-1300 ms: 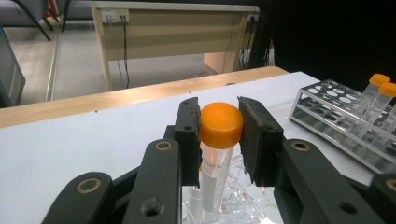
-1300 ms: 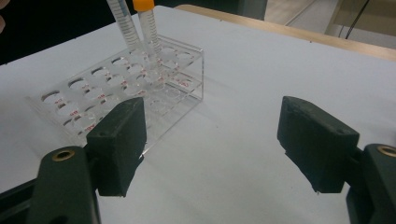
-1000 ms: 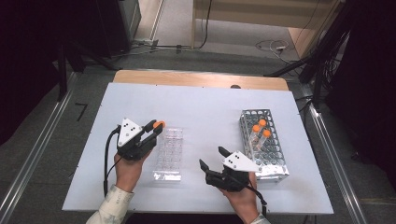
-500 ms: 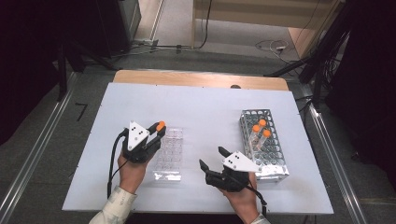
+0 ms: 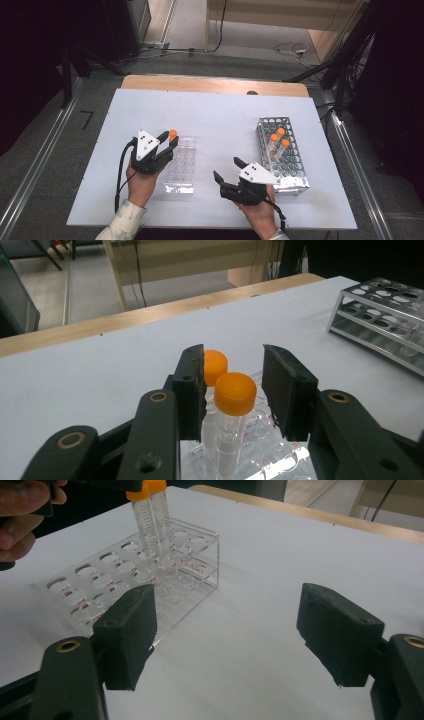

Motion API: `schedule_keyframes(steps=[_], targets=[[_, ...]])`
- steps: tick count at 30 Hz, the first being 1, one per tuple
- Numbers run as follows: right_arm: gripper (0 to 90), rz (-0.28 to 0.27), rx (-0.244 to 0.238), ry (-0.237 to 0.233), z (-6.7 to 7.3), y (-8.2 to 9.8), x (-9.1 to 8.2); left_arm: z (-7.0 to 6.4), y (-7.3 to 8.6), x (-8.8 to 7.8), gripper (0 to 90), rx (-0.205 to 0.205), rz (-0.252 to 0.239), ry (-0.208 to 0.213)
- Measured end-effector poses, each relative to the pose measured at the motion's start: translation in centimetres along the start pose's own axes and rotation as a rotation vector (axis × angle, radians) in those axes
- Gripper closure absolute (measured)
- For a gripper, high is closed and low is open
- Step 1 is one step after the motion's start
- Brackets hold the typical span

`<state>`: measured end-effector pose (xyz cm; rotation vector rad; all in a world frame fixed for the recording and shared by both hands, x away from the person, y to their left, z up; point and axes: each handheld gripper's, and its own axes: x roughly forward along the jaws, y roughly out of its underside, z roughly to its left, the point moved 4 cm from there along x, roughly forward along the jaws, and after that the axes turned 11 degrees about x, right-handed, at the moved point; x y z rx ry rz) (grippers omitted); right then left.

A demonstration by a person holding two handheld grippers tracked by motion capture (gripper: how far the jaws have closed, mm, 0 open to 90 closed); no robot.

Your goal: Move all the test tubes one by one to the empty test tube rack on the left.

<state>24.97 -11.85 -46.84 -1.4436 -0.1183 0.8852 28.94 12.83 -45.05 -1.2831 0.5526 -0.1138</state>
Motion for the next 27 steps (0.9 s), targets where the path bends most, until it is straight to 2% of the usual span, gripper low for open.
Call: schedule_keyframes(steps=[5,12,19,27], targets=[[22.6,-0.002,0.001,0.000,0.0,0.0,-0.1,0.0,-0.1,-0.1,51.1,-0.017,-0.006,0.024],[22.7,-0.021,0.002,0.011,-0.5,-0.5,-0.6,0.3,-0.1,-0.4,31.4,-0.048,-0.017,0.030],[23.9,-0.045,0.015,0.034,-1.5,-1.2,-1.4,0.4,-0.1,-0.7,27.1,-0.050,-0.020,0.020],[23.9,-0.079,0.029,0.078,-3.1,-1.9,-2.7,0.3,-0.2,-1.0,27.1,-0.048,-0.027,0.023]])
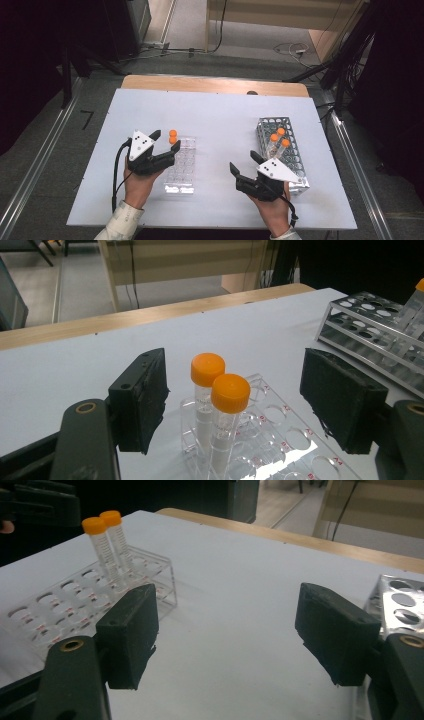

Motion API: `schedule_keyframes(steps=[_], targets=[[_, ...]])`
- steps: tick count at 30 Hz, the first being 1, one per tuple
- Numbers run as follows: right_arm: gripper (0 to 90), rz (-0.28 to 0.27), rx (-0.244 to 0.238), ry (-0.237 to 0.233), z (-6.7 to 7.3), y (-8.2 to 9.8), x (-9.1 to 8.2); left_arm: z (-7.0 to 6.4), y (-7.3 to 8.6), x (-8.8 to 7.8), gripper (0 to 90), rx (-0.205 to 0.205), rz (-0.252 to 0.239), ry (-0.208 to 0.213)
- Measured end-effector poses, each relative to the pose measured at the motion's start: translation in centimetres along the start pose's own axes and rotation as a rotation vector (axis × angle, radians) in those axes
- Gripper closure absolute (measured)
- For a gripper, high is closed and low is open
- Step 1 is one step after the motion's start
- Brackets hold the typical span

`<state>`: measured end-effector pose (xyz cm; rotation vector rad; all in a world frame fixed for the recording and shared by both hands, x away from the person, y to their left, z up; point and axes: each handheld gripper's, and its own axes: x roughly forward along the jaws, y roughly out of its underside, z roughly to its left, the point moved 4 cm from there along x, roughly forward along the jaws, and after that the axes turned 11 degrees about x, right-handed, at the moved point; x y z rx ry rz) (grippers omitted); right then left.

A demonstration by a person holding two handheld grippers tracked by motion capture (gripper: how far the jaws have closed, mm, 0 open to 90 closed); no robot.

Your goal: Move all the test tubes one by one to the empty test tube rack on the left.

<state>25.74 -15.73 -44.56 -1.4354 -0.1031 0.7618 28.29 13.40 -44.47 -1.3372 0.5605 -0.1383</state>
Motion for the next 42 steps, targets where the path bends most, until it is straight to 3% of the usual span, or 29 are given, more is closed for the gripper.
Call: schedule_keyframes(steps=[10,23,31,37,42], targets=[[25.6,-0.067,-0.011,0.114,-3.2,-1.0,-1.6,0.0,0.0,-0.1,27.6,0.001,0.001,0.003],[30.4,-0.065,0.025,0.224,-7.9,-0.8,-2.6,0.1,0.1,-0.2,27.9,-0.001,0.004,0.004],[36.6,0.020,0.098,0.270,-10.7,-0.3,-1.7,0.0,0.2,0.0,28.2,-0.001,0.011,0.007],[45.2,0.093,0.111,0.298,-11.9,-0.4,-0.6,-0.1,0.1,0.0,28.3,-0.001,0.009,0.009],[49.5,0.143,0.103,0.296,-12.0,-0.1,0.3,0.0,0.1,0.0,28.5,-0.002,0.007,0.008]])
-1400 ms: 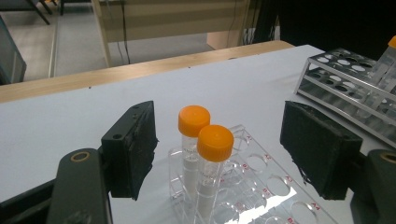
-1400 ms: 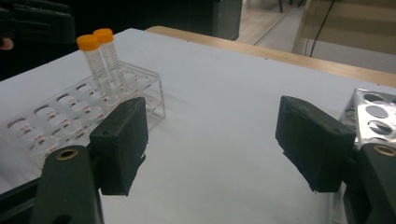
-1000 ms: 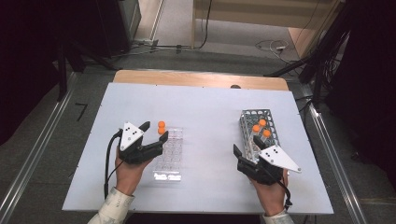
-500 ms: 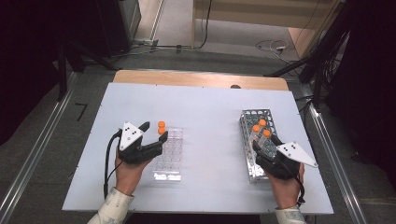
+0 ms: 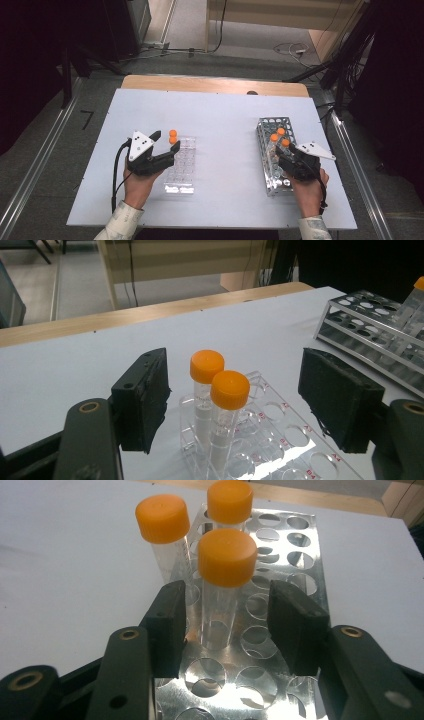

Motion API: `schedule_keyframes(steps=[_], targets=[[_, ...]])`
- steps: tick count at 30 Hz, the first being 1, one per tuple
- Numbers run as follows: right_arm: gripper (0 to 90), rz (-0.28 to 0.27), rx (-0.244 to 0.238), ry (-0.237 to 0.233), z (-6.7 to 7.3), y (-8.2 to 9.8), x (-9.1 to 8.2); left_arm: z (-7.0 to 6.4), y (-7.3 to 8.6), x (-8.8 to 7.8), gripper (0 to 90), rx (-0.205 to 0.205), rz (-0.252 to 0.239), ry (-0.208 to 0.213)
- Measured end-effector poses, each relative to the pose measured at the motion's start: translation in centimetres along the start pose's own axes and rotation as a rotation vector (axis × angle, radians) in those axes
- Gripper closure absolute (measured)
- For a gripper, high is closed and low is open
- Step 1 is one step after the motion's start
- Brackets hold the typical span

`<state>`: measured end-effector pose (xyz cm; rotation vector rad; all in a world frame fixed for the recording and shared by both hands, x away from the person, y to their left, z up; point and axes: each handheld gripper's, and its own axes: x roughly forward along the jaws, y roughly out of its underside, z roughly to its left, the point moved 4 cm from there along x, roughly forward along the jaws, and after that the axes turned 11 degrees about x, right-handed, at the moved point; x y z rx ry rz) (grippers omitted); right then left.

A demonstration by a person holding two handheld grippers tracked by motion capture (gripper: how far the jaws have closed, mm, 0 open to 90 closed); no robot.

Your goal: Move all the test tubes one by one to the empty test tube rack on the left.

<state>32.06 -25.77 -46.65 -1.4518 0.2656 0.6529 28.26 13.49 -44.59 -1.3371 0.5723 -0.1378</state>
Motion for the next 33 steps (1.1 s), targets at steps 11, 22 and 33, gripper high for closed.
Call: schedule_keyframes(steps=[11,22,33], targets=[[62.4,0.034,-0.010,0.003,0.0,0.1,0.7,-0.2,0.0,0.1,28.6,0.006,0.004,0.004],[70.9,0.023,-0.013,-0.008,0.1,0.1,0.6,-0.1,0.1,0.2,25.1,-0.009,0.014,0.012],[71.5,-0.050,0.003,-0.025,0.1,-0.5,-0.5,0.1,0.2,0.3,22.0,-0.018,0.025,0.012]])
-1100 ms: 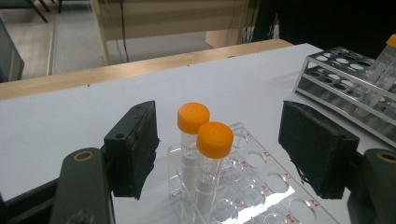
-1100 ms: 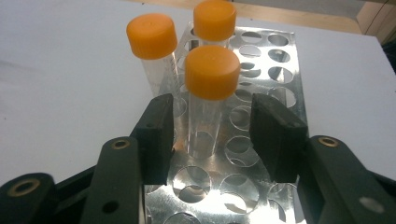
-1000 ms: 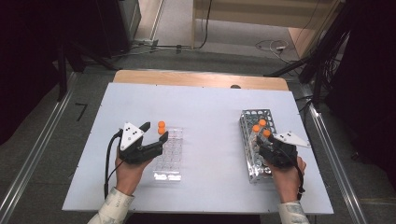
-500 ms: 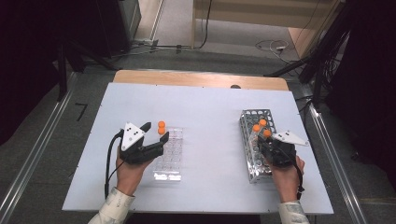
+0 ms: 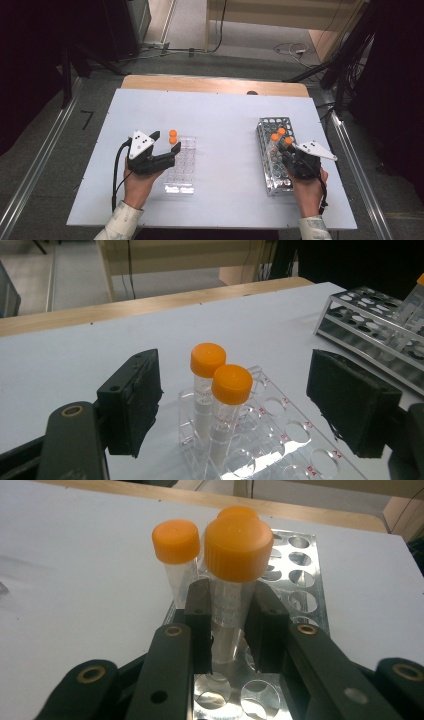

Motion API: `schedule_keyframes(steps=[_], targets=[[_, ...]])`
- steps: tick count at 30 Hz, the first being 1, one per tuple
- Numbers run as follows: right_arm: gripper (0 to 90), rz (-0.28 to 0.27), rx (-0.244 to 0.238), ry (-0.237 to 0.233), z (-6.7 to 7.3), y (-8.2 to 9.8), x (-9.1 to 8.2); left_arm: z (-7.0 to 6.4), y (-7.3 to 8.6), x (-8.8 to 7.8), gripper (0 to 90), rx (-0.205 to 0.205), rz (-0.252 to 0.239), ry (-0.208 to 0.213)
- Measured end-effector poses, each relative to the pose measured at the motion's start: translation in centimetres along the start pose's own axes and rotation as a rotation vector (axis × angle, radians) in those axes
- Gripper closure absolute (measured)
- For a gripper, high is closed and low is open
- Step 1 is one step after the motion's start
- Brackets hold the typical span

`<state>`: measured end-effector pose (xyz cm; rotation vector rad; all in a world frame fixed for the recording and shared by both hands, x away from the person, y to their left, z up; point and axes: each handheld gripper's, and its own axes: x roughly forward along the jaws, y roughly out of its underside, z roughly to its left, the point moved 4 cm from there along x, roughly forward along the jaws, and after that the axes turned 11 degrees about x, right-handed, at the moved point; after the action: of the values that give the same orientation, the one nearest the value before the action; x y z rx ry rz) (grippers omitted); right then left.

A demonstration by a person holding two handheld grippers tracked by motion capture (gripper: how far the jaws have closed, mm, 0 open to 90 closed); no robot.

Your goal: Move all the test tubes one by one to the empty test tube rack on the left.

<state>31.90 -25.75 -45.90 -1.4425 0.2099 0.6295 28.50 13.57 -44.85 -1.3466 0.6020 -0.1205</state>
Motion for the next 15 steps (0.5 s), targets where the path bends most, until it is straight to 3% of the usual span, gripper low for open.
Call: schedule_keyframes(steps=[15], targets=[[71.8,-0.081,0.003,-0.017,0.3,-1.1,-1.7,0.0,0.1,0.0,22.1,0.008,0.001,-0.008]])
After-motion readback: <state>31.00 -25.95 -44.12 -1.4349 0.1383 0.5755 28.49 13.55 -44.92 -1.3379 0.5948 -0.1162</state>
